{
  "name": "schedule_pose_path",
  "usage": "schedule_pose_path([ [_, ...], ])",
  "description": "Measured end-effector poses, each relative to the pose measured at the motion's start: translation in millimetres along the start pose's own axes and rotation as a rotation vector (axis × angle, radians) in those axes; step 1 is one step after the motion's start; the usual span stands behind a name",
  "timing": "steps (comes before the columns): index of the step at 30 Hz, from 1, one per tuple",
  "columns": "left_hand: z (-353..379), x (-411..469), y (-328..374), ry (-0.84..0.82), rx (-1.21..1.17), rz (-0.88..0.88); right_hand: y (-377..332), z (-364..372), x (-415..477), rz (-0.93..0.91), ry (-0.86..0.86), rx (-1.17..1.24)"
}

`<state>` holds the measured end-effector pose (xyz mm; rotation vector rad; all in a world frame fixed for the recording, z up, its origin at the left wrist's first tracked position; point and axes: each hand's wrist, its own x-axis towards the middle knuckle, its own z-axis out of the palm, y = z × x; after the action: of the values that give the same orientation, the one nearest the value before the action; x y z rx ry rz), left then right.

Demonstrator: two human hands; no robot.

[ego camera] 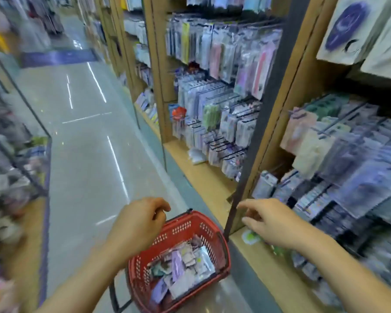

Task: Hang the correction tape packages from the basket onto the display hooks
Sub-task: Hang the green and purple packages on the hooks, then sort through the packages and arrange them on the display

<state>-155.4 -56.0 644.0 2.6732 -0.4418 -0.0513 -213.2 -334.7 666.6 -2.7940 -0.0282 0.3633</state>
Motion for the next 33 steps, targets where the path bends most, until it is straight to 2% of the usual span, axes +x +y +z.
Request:
schedule_pose_path([
  [6,64,-34,-119,-0.188,0.001,-0.168,-24,121,52,0.15,-0.081,0.255],
  [11,122,-29,-197,-0.387,-0.058,-0.265,-40,211,99,0.351,-0.03,0.458],
  [17,223,-2,-262,-0.547,-0.166,-0.322,-25,312,151,0.609,-0.076,0.589],
  [22,330,24,-289,-0.609,-0.251,-0.353,20,399,204,0.787,-0.093,0.654],
  [28,482,67,-313,-0.684,-0.25,-0.332,94,522,297,0.818,-0.202,0.654],
  [33,603,92,-325,-0.723,-0.239,-0.315,147,612,365,0.756,-0.326,0.609],
])
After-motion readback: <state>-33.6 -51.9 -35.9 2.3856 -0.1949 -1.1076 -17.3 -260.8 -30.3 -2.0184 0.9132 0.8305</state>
